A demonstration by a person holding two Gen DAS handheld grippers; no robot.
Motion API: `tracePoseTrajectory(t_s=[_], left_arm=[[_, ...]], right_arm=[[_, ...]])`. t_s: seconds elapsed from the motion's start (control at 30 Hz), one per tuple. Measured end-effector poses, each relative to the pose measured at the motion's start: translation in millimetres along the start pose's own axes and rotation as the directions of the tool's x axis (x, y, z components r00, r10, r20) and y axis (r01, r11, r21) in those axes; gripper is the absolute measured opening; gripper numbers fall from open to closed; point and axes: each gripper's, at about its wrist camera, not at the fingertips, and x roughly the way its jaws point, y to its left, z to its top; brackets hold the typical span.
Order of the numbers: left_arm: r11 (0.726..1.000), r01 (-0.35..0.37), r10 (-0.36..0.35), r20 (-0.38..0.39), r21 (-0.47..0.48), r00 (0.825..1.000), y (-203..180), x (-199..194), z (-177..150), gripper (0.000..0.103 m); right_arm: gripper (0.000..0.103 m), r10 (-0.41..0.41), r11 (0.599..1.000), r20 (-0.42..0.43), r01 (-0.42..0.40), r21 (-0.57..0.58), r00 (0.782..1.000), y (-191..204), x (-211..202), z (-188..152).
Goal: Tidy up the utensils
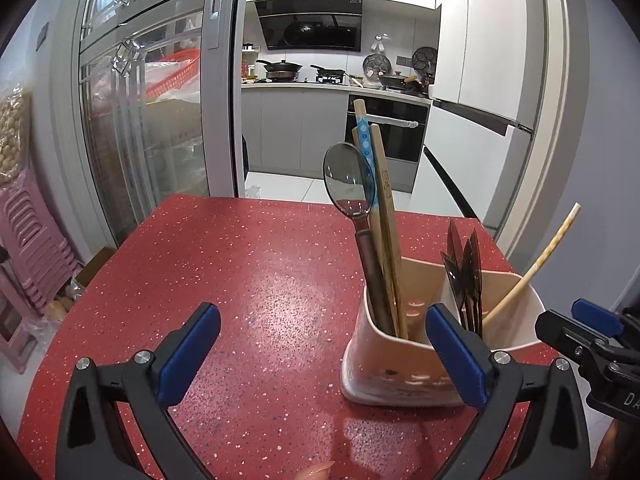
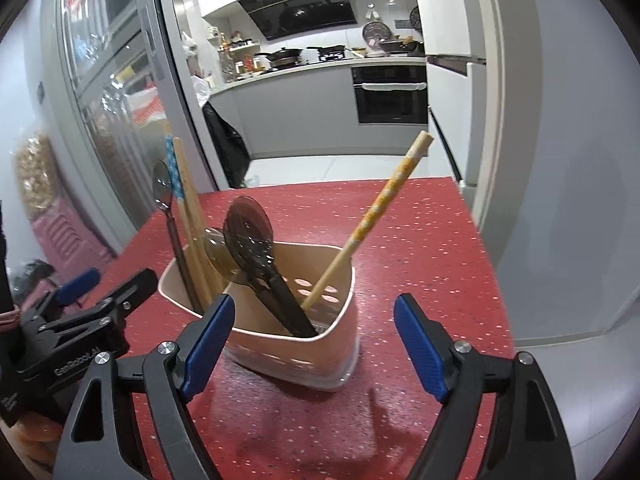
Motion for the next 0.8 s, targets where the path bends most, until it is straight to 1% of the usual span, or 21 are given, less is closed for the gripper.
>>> tracePoseTrajectory(t_s=[0.03,0.2,0.37,0.53,0.8], left_arm=[[1.000,0.000,0.000,-0.002,0.002,1.000,0.6,-0.2,-1.2,0.103],[1.000,0.000,0.000,-0.007,0.006,1.000,-1.2,-7.0,-6.5,0.103],[1.000,0.003,-0.003,-0.003,0.011,1.000,-2.0,-13.9,-11.2,0.103],[1.000,0.006,-0.006,0.004,0.011,1.000,-1.5,-21.9,-17.2,0.103],[1.000,-0.012,0.011,0.021,0.019,1.000,-1.0,-37.3,-31.7,0.103]], right_arm=[[0.088,-0.008,1.000,0.004,0.008,-0.001,1.000,0.7,-1.9,-1.6],[0.089,-0.041,0.999,0.035,0.041,-0.003,0.999,3.0,-10.4,-4.7],[0.090,-0.056,0.998,0.072,0.054,0.025,0.996,0.7,-19.3,-9.6],[0.090,-0.093,0.996,0.109,0.093,0.001,0.990,6.2,-29.0,-16.5],[0.090,-0.120,0.992,0.109,0.122,-0.013,0.987,15.5,-39.8,-27.1]])
